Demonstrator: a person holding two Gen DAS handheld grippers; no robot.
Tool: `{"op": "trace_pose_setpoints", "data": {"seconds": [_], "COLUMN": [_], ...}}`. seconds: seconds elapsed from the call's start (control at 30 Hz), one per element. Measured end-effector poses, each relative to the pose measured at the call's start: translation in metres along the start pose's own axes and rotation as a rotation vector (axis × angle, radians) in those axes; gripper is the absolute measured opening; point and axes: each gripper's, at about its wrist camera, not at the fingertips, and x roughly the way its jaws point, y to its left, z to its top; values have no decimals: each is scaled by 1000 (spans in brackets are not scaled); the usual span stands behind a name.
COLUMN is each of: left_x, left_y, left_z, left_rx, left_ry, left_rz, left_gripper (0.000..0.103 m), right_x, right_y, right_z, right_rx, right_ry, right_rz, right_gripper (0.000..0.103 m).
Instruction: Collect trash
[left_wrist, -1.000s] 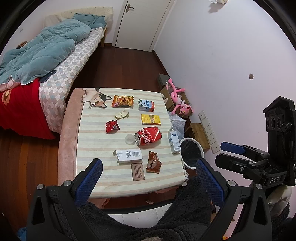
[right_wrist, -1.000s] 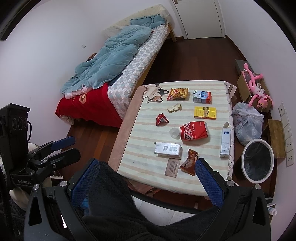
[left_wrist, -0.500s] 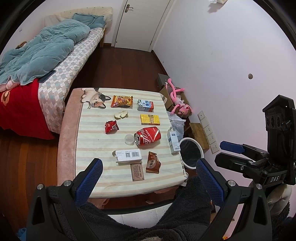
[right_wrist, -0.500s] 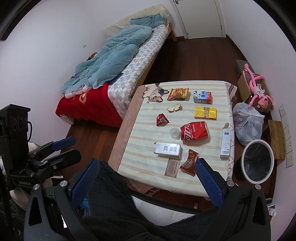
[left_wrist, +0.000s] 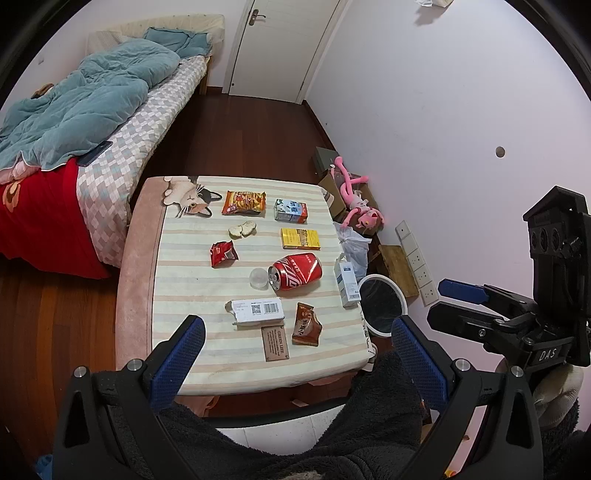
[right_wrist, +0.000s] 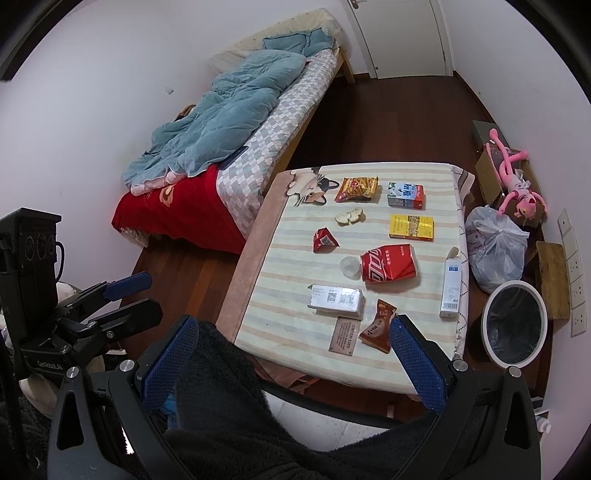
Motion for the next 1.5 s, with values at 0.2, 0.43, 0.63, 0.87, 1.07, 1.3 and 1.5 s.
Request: {"op": "trace_pose_setpoints", "data": {"seconds": [0.2,0.43,0.63,0.87,1.07,1.3,1.5], "left_x": [0,0,9,124,242,321,330], "left_y": [1,1,3,13,22,20,23], "left_z": [0,0,1,-3,-29,-51,-45], "left_rx": [-2,0,13,256,486,741,731], "left_ry": [-1,0,-20,46,320,524,514], "left_rz": [-1,-3,55,371,344,313,302], "left_gripper": [103,103,103,103,97,86,62], "right_x": [0,0,0,30,100,175,219], "right_y": [1,1,0,-47,-130,-207,-237], "right_z": [1,-1,-3,-8,-17,-27,-20], "right_rx": [-2,-3,4,132,267,377,375], "right_ry": [1,1,-9,-10,75,189,233], "right_rz": [-3,-6,9,-79,-254,-344,-413], "right_gripper": [103,103,103,103,103,101,96]}}
